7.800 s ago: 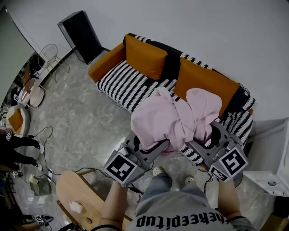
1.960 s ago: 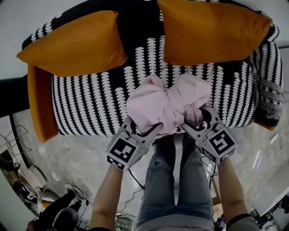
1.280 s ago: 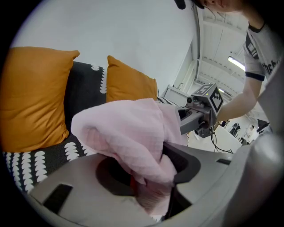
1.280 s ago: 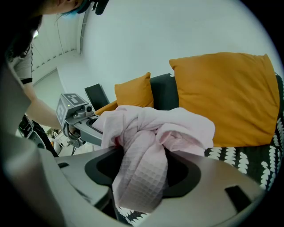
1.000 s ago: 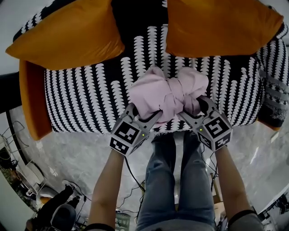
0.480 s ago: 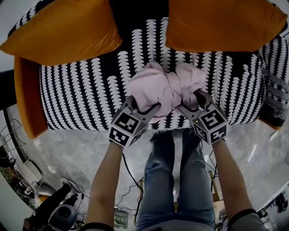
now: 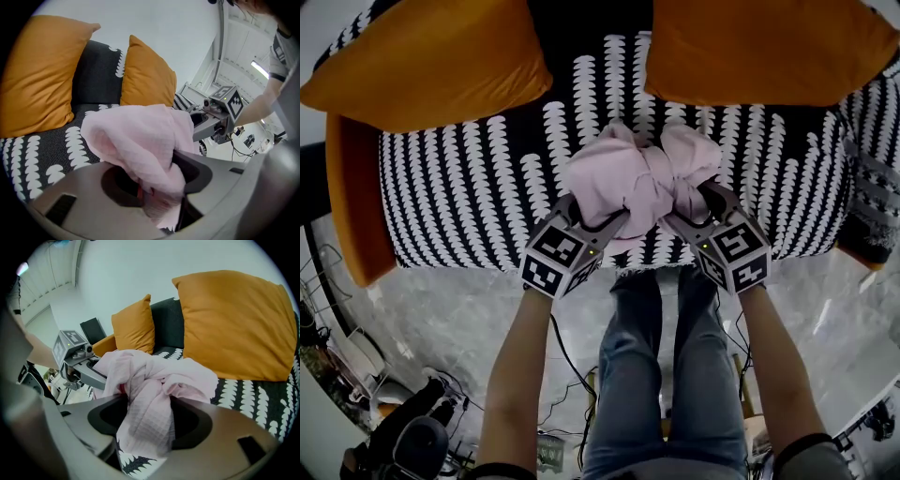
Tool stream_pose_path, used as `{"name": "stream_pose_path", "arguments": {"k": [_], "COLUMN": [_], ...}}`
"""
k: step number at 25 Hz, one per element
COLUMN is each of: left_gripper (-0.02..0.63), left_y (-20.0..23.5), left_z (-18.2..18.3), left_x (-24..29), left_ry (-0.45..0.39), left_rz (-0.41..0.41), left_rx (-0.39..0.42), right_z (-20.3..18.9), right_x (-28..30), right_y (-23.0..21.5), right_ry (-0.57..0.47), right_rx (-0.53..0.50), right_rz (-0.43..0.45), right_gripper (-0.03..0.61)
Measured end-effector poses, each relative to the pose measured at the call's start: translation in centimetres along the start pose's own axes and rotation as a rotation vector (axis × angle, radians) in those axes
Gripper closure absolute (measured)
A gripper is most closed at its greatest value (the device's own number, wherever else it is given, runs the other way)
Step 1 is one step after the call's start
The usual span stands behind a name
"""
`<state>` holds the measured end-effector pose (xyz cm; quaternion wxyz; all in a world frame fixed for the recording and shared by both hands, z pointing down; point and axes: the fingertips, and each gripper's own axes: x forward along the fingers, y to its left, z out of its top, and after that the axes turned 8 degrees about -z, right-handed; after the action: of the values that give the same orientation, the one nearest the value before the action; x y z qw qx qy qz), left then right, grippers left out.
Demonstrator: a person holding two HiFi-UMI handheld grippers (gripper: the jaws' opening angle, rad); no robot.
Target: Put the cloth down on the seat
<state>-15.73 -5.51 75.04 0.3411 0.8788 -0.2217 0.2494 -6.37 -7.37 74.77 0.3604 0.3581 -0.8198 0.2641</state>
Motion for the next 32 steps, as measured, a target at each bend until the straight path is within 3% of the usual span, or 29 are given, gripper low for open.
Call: {"name": "stream_pose_path", "arguments": {"k": [5, 11, 20, 22, 28, 32], "left_gripper": [0.377, 0.377, 0.38, 0.408, 0.575, 0.591], "left_y": [0.2, 1.7, 2.2, 2.2, 0.8, -0.7], "left_z": [-0.1, -0.4, -0.7, -0.7, -0.1, 2.5], "left_x": [-1.3, -2.8, -7.2, -8.1, -9.7, -10.3], "left_ry": [0.009, 0.006, -0.011, -0.018, -0.042, -0.094], "left_rz": [0.023, 0.097, 0.169, 0.187, 0.214, 0.195], "left_rx": [-0.007, -0.031, -0.05, -0.051, -0.042, -0.029], "right_z": [0.7, 2.1, 3.7, 4.1, 5.9, 7.8], "right_x": [-0.9, -1.8, -2.9, -3.2, -4.9, -6.6], "right_y": [0.3, 0.4, 1.9, 2.1, 2.7, 3.1], "right_ry": [-0.011, -0.048, -0.068, -0.073, -0.111, -0.138], "right_rx": [-0.003, 0.02, 0.001, 0.001, -0.003, 0.008], "right_rz": [-0.004, 0.054, 0.064, 0.065, 0.051, 0.053], "right_gripper": [0.272, 0.353, 0.479, 0.5, 0.571, 0.584]}}
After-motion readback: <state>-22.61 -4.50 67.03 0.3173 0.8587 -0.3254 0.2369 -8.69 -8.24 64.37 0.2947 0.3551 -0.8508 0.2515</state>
